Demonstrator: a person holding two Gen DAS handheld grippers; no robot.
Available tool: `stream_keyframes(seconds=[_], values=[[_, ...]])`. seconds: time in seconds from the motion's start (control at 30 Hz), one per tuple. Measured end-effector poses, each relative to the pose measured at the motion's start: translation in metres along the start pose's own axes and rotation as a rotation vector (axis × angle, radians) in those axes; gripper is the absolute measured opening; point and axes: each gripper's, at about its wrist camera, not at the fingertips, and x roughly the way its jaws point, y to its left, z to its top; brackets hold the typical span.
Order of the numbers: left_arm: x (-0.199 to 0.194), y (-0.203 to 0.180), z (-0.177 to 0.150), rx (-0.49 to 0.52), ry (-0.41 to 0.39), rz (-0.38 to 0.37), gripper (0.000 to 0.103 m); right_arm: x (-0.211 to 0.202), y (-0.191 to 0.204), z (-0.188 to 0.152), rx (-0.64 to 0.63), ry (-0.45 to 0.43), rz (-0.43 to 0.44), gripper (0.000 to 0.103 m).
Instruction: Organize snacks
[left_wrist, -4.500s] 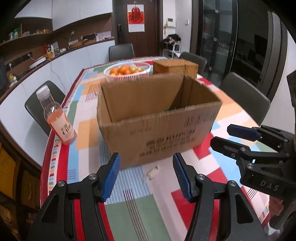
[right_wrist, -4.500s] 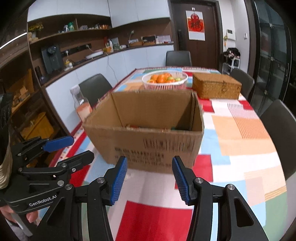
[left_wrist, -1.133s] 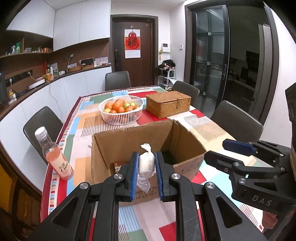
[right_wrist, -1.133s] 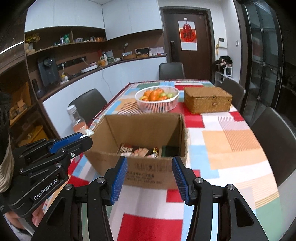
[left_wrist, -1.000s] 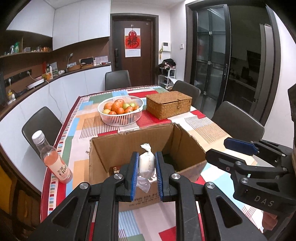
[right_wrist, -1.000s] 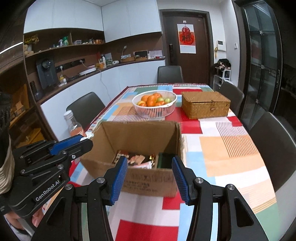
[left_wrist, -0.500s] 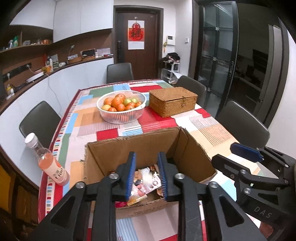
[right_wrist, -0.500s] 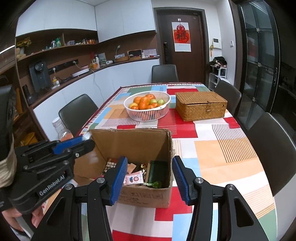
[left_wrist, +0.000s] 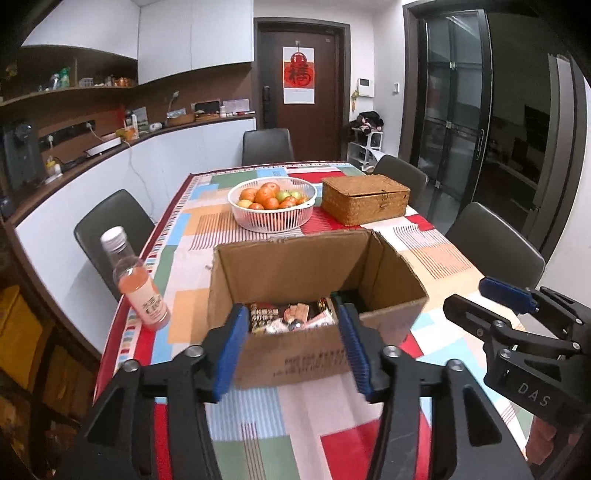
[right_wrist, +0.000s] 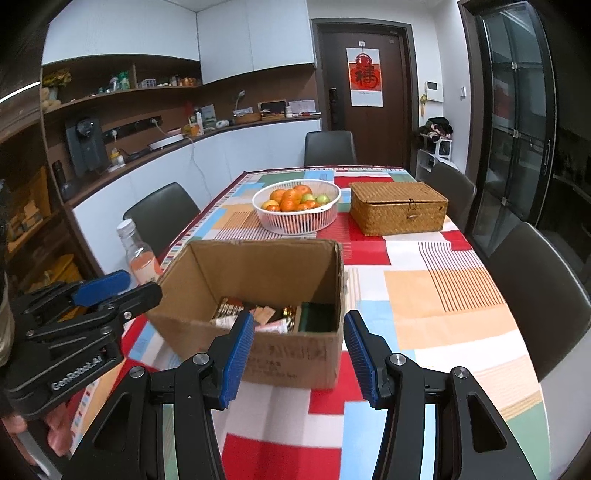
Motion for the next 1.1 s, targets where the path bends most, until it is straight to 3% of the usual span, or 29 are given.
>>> stream_keyframes(seconds=[0.23,0.43,0.63,1.1], values=[[-0.045,0.001,-0.028,-0.019,-0.059,0.049,0.082,-0.039,0.004,-0.026,0.005,-0.052,-0.021,0.070],[-0.085,0.001,-0.050,-0.034,-0.111,0.098,0.102,-0.074,0.011,-0.045,-0.012,-0.109,-0.040,0.077],[-0.111,-0.003,-0.064,-0.021,-0.150,0.128,0.103,-0.099,0.020,-0.061,-0.025,-0.130,-0.028,0.083],[-0.134,-0.013,-0.074,0.001,-0.174,0.153,0.103,-0.125,0.016,-0.068,-0.012,-0.162,-0.035,0.084]])
